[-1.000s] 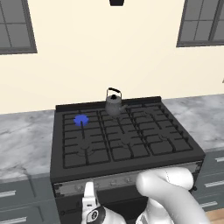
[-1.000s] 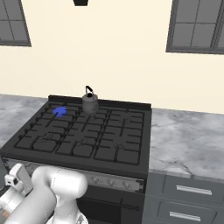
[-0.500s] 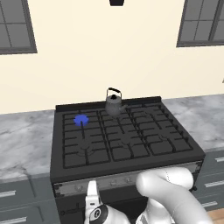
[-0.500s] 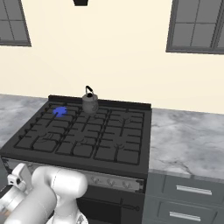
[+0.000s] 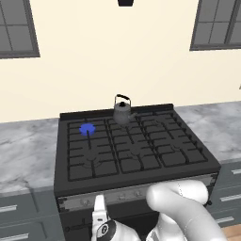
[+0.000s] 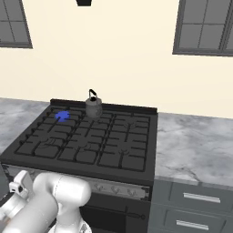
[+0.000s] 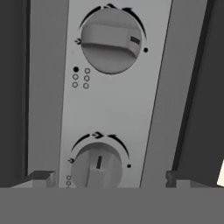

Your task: Turn off the rear left burner of the stove.

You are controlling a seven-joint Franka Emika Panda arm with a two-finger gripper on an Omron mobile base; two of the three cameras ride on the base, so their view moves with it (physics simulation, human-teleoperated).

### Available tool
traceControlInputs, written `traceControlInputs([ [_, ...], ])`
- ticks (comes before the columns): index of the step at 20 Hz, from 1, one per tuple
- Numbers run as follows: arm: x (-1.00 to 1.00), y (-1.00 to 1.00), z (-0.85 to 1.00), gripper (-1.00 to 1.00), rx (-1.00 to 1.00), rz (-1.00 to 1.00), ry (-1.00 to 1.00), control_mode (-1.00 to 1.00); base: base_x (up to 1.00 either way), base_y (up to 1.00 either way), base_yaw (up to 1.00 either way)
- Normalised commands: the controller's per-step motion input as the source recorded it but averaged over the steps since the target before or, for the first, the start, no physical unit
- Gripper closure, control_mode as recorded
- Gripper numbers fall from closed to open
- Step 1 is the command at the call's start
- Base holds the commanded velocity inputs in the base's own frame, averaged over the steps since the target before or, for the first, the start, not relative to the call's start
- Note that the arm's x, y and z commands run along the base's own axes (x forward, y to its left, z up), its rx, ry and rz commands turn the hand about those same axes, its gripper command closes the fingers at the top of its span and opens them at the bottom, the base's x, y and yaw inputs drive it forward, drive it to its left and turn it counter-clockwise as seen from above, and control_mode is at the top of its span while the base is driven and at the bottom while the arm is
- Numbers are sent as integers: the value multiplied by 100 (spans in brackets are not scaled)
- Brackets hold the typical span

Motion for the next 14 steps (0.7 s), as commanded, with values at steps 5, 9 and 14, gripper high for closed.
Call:
traceControlInputs([
  [5,0,1,-14,-100,3,0,0,-100,0,0,0],
  [9,8,2,-3,-100,2,0,0,-100,0,0,0],
  [14,7,6,0,-100,2,0,0,-100,0,0,0],
])
